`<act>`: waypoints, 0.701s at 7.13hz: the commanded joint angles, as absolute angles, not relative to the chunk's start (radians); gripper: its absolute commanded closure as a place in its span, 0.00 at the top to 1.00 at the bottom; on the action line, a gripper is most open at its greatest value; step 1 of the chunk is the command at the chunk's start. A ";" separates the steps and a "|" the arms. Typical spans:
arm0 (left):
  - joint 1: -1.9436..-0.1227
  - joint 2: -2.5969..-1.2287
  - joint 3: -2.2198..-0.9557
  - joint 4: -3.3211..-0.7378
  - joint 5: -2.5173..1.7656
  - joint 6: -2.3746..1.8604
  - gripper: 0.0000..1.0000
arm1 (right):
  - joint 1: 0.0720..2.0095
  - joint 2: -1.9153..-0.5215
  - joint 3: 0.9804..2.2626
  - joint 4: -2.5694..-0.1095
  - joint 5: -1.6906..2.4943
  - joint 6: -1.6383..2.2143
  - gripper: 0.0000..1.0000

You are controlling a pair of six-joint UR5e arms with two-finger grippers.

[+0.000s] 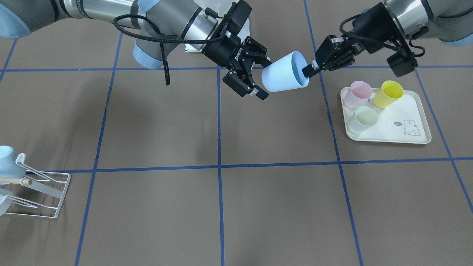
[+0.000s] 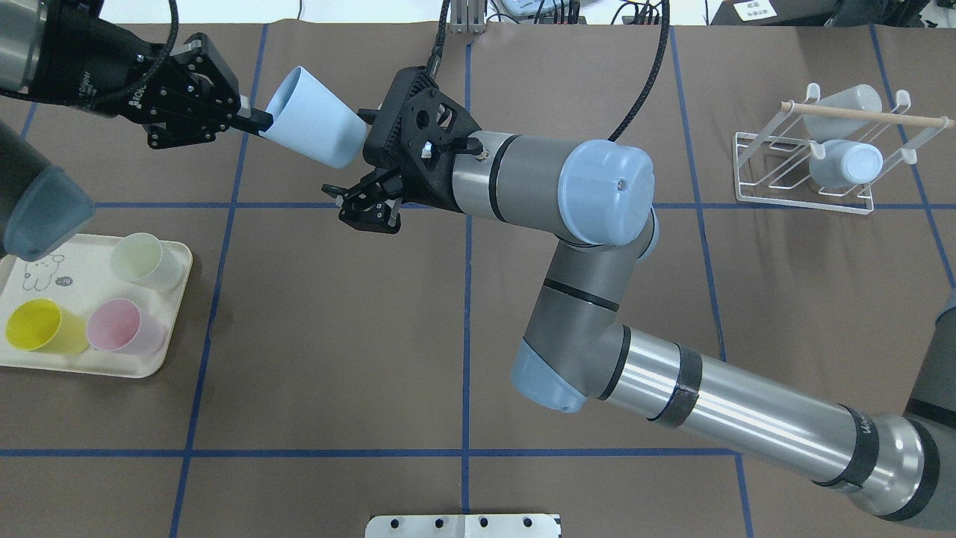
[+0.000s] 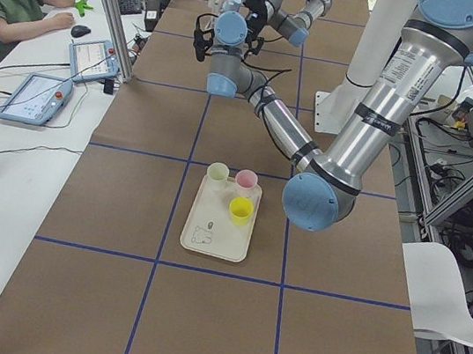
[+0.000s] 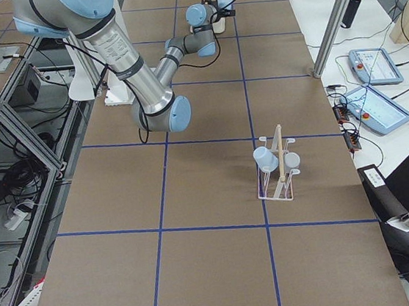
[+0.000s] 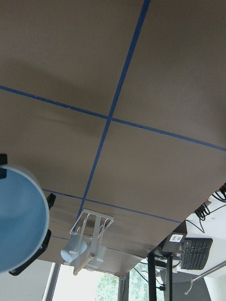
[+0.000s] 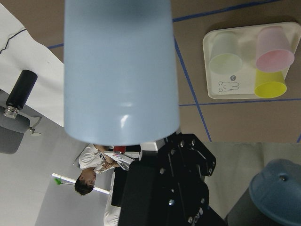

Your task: Transfer IKEA cup to right arm and place on rack

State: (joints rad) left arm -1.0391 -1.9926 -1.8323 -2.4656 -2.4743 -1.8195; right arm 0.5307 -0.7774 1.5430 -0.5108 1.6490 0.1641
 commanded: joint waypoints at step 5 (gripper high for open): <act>-1.028 -1.994 -1.825 -2.465 -2.471 -1.813 0.00 | 0.532 -0.776 1.543 -0.511 1.649 0.107 0.99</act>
State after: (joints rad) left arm -1.0296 -1.9930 -1.8282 -2.4651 -2.4724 -1.8158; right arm 0.5322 -0.7772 1.5432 -0.5120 1.6490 0.1170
